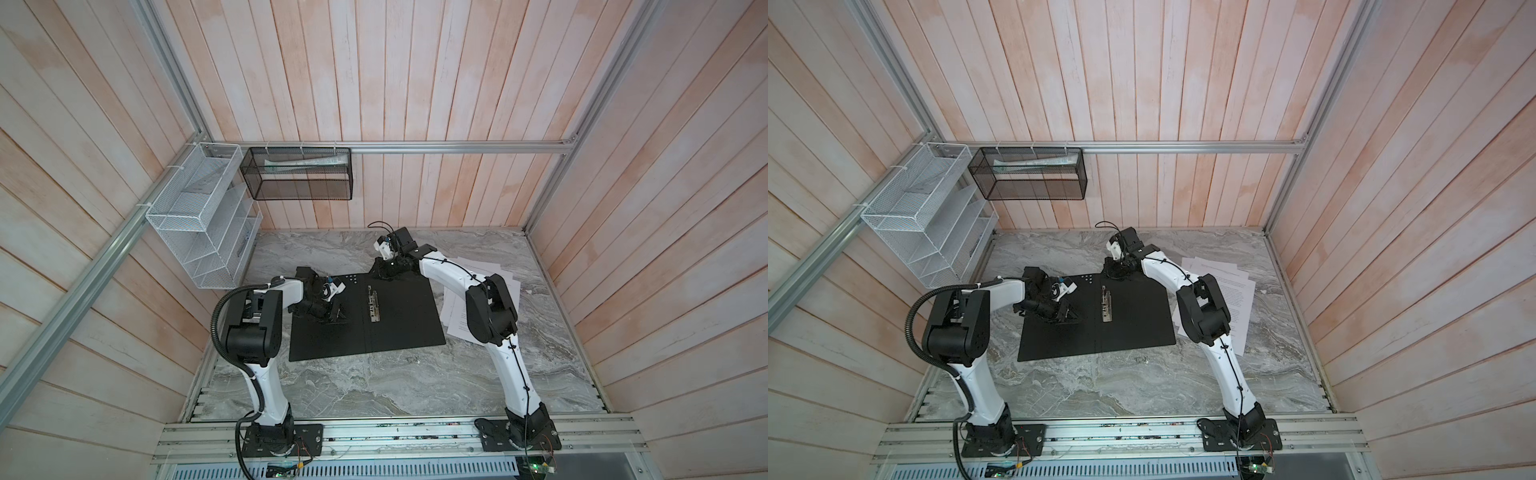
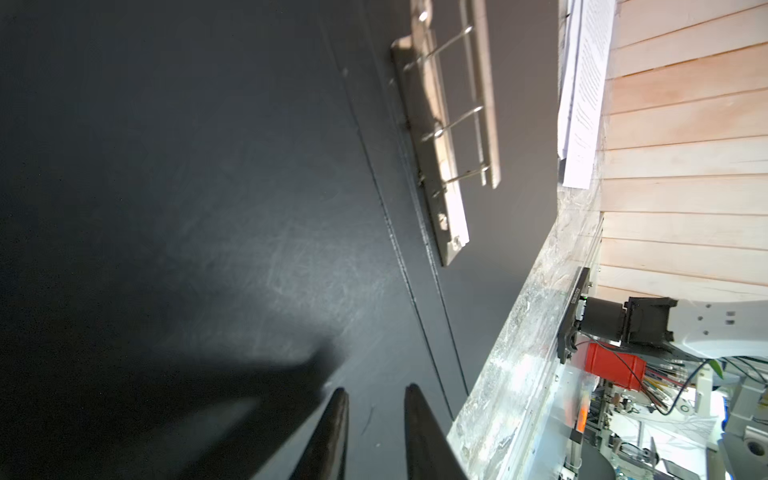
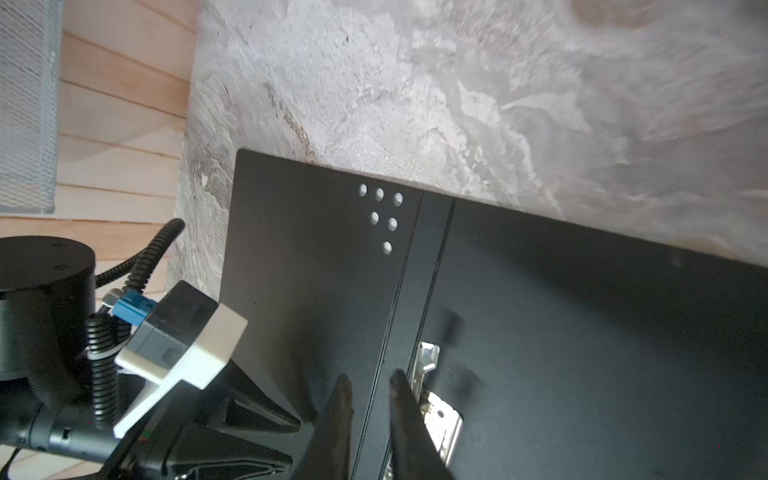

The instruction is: Put the files into the folder

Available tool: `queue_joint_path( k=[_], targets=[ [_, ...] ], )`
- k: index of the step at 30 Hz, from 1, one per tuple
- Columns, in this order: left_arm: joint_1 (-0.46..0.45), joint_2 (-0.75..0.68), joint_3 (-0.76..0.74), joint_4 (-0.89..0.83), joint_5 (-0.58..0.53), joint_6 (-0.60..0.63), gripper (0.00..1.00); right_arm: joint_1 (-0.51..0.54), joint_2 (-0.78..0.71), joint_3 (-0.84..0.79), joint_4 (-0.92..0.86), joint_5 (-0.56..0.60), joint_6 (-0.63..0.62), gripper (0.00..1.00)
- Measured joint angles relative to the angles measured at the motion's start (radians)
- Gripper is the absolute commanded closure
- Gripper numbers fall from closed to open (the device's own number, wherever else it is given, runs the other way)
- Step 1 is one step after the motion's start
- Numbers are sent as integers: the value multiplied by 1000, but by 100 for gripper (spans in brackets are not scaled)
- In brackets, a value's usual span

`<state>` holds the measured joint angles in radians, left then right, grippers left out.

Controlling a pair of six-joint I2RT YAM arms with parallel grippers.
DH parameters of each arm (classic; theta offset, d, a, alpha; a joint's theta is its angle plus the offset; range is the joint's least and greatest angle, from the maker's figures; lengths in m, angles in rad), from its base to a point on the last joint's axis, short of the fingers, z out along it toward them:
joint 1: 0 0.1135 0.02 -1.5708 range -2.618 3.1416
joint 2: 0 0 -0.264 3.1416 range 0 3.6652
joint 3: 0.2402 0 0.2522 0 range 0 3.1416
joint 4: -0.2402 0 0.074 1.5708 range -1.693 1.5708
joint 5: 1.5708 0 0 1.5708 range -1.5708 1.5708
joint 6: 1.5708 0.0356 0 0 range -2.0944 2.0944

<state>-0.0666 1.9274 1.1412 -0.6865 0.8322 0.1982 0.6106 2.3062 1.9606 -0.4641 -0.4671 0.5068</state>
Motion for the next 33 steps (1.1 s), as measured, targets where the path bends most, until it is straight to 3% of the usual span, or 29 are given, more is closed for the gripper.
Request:
queue_joint_path(
  k=[4, 9, 15, 19, 22, 24, 25, 26, 33],
  targets=[
    [-2, -46, 58, -57, -1, 33, 64, -35, -249, -204, -11, 117, 24, 67],
    [-37, -113, 143, -121, -11, 63, 54, -174, -620, -523, 20, 170, 74, 66],
    [-166, -123, 276, -187, -49, 61, 32, -402, -909, -870, 23, 198, 126, 66],
    [-270, -91, 402, -198, -73, 20, 27, -562, -1065, -1053, -3, 200, 146, 61],
    [-325, -16, 530, -205, -93, -30, 26, -643, -1154, -1109, -17, 209, 150, 50],
    [-354, 61, 629, -208, -106, -76, 22, -688, -1186, -1121, -23, 208, 146, 49],
    [-369, 110, 690, -211, -109, -108, 17, -716, -1192, -1128, -22, 206, 145, 48],
    [-378, 150, 734, -210, -111, -128, 1, -737, -1193, -1133, -23, 204, 143, 48],
    [-456, 478, 1164, -248, -132, -265, 0, -855, -1110, -1201, -12, 205, 120, 48]
  ],
)
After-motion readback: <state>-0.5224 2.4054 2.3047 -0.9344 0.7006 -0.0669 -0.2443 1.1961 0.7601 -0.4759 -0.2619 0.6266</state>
